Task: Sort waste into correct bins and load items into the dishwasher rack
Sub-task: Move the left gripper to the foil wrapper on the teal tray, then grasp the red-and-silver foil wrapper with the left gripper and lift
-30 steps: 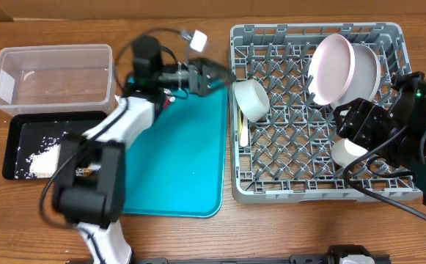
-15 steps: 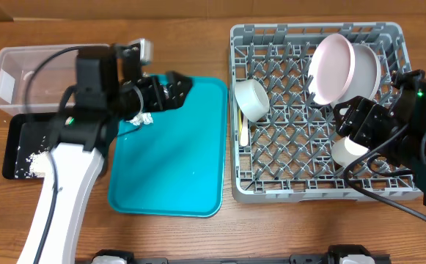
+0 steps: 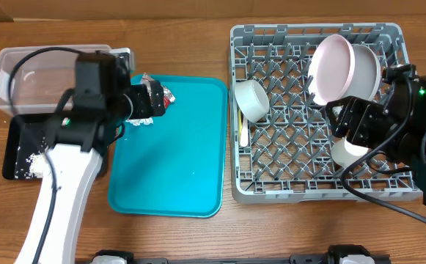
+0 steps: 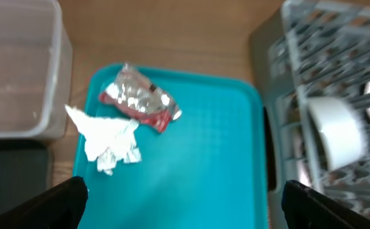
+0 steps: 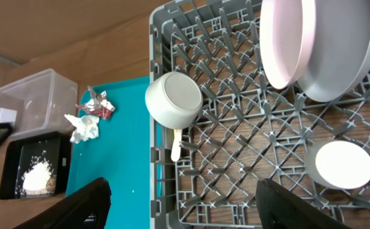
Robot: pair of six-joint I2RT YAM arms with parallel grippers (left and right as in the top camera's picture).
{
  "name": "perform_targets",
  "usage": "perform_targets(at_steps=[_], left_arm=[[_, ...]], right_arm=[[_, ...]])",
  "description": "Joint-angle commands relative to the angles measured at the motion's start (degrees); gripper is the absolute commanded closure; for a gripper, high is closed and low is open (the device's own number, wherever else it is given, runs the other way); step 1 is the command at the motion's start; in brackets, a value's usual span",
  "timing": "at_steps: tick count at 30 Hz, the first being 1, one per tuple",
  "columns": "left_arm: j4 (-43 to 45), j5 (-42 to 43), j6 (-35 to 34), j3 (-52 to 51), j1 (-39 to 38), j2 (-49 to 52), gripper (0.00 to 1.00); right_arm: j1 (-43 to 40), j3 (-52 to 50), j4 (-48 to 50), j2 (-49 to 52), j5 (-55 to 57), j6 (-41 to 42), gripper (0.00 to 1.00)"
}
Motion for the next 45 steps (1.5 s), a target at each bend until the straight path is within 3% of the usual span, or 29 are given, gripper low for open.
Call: perform_targets(at_steps=[1, 10, 15, 22, 30, 35, 36, 41, 43, 45], left_arm=[[0.6, -1.7, 1.6, 0.9, -0.8, 7.6, 0.01], [14.8, -4.1, 1.6, 0.9, -2.0, 23.6, 0.04], [19.5, -4.3, 7.3, 0.9, -2.4, 28.6, 0.04], [26.4, -7.5, 7.5, 0.9, -2.7, 33.1, 0.0], [26.8, -7.5, 7.6, 0.9, -3.1, 37.9, 0.05], [26.7, -7.5, 7.5, 0.9, -4.0, 38.4, 0.29], [26.1, -7.4, 7.5, 1.0, -4.1, 38.2, 0.45], [23.4, -5.6, 7.1, 1.1, -4.2, 36.4, 0.83], [22.1, -5.6, 6.6, 1.1, -4.2, 34.9, 0.94], [20.6, -5.6, 6.4, 1.1, -4.2, 33.1, 0.96]], right_arm=[[0.3, 1.1, -0.2, -0.2, -1.1, -1.6, 0.22], [0.3, 1.1, -0.9, -0.2, -1.1, -1.6, 0.19], [0.3, 1.1, -1.6, 0.3, -1.1, -1.6, 0.19], [0.3, 1.1, -3.7, 1.7, -1.1, -1.8, 0.19], [0.3, 1.1, -4.6, 1.9, -1.1, -4.5, 0.19], [0.3, 1.1, -4.8, 1.8, -1.0, -4.6, 0.18], [0.3, 1.1, -4.8, 1.8, -1.0, -4.6, 0.18], [0.3, 1.1, -4.8, 1.8, -1.0, -4.5, 0.18], [0.3, 1.1, -4.8, 1.8, -1.0, -4.5, 0.18], [0.3, 1.1, -4.7, 1.8, -1.0, -4.5, 0.18]])
